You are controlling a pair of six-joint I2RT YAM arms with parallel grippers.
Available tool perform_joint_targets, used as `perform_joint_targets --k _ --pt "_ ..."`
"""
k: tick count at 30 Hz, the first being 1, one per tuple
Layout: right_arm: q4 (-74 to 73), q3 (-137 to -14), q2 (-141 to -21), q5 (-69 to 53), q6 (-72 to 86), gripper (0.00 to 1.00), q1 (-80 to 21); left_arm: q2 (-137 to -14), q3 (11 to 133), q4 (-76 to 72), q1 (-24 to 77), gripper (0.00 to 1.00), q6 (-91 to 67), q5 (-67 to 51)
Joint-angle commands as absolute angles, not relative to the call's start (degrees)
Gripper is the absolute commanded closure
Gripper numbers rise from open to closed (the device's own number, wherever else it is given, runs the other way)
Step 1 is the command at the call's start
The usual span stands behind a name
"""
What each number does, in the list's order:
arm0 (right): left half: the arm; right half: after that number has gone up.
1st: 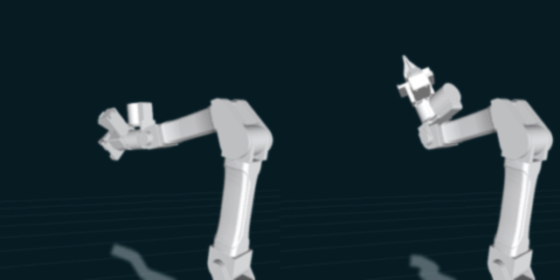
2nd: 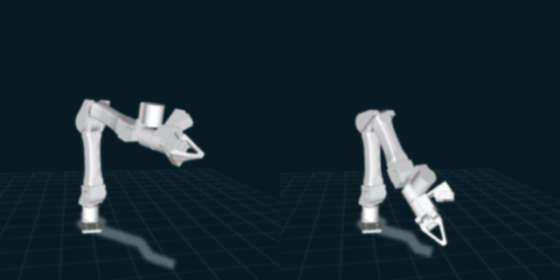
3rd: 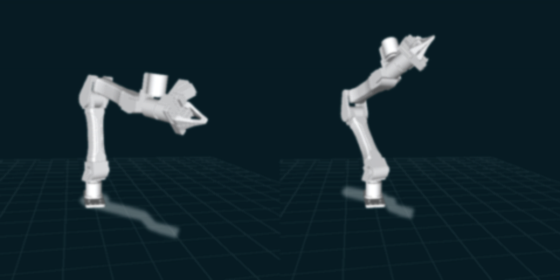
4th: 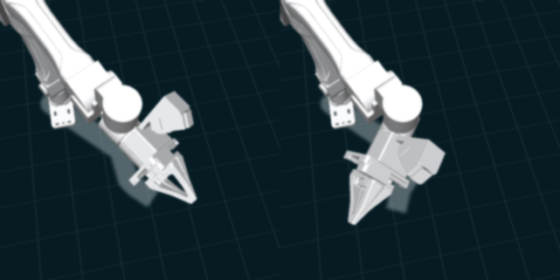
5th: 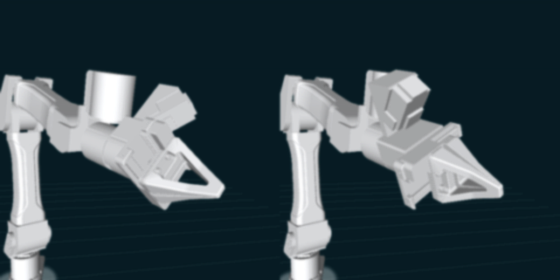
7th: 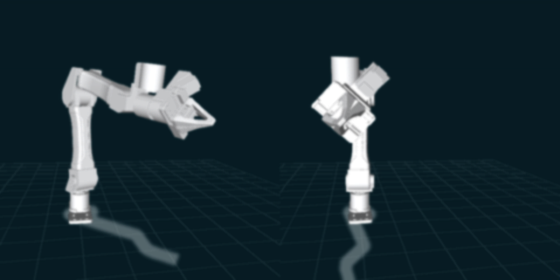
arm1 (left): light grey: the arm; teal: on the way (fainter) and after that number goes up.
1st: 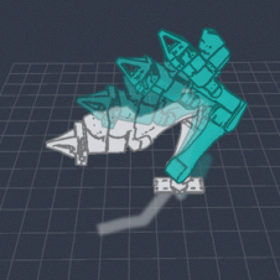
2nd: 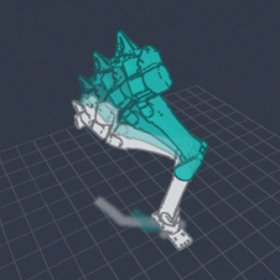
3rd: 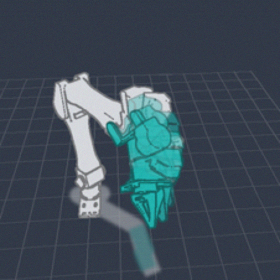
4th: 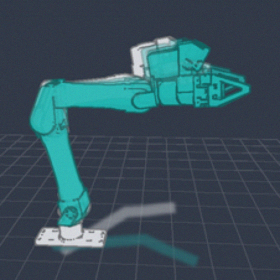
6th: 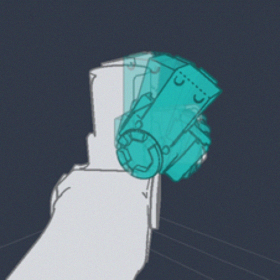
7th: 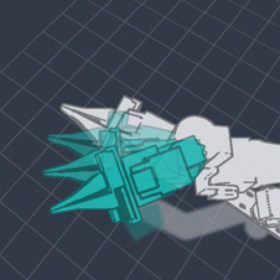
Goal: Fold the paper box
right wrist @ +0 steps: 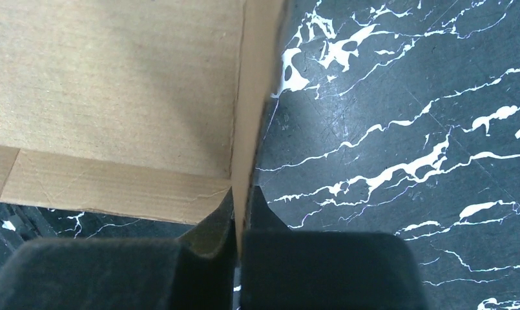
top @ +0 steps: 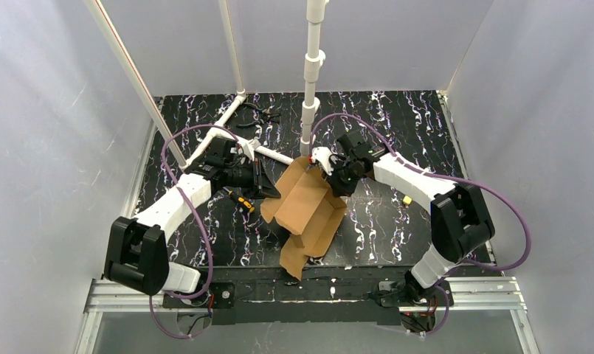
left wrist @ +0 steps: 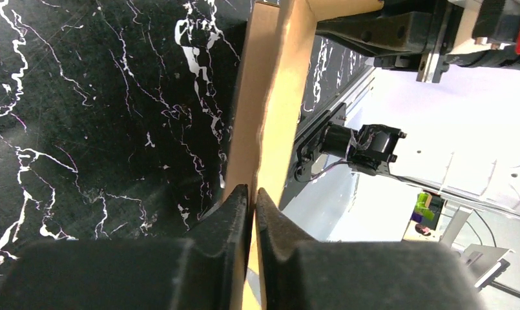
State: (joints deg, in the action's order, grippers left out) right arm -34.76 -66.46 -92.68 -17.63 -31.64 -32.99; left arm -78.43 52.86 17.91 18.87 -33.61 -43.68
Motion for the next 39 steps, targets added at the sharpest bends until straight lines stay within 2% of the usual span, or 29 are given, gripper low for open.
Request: perform_joint_targets --k 1,2,10,16,22,27,29,31,34,36,39 --pt "-37.96 -69.17 -95.09 -15.23 -30.59 0.96 -34.1 -80.05 52.06 17.88 18.63 0.98 -31.23 -44.94" --pt "-37.7 -69.1 -95.2 -15.47 -30.44 0.95 -34.06 -80.4 51.91 17.92 18.58 1.0 -30.85 -45.18" --pt "-33.49 -66.82 -95.2 -18.93 -29.09 0.72 -34.1 -80.83 51.19 18.02 18.56 1.0 -28.87 -44.77" --pt "-30.76 -65.19 -94.53 -20.98 -28.58 0.65 -33.95 -79.88 50.73 18.32 18.55 1.0 -28.18 -44.56" --pt "-33.47 -63.53 -92.08 -20.55 -30.44 0.48 -33.4 -79.26 50.78 18.64 18.55 1.0 -27.28 -43.95" --pt "-33.74 -60.67 -92.41 -18.87 -31.87 0.45 -32.7 -78.9 51.01 18.54 18.63 1.0 -26.65 -44.08" --pt "-32.35 -59.37 -92.19 -18.07 -31.87 0.46 -32.68 -78.61 51.06 18.54 18.59 1.0 -26.42 -43.9" --pt "-30.44 -58.17 -91.81 -16.94 -31.7 0.55 -32.69 -78.32 50.98 18.34 18.56 1.0 -26.38 -43.77" --pt "-27.25 -56.52 -91.38 -15.7 -31.8 0.76 -32.7 -77.99 50.68 17.52 18.69 1.0 -26.56 -43.91" --pt "-24.35 -55.42 -90.71 -14.87 -31.31 0.99 -32.7 -77.7 50.6 16.88 18.69 1.0 -26.76 -44.23" --pt "-19.2 -53.77 -87.72 -12.58 -30.39 0.99 -32.74 -76.74 50.6 15.48 18.65 1.0 -26.94 -44.45"
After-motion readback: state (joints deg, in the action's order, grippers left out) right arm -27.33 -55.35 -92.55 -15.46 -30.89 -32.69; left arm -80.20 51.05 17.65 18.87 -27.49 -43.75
